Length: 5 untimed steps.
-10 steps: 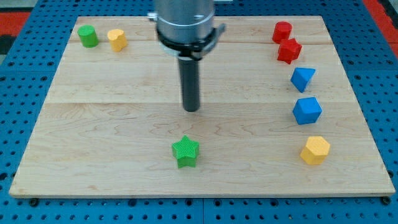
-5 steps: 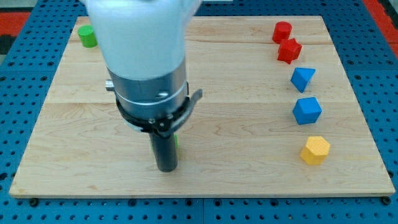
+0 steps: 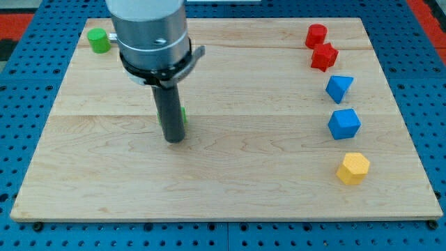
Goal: Move the green star towards the top center
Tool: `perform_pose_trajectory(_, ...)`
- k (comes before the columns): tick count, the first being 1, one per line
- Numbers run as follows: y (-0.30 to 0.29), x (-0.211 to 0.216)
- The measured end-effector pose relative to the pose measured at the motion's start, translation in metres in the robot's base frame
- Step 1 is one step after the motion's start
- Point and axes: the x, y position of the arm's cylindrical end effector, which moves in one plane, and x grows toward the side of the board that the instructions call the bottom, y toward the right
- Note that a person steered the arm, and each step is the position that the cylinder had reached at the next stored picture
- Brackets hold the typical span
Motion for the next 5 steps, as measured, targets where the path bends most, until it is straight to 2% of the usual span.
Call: perform_pose_trajectory(5,-0.016,-0.164)
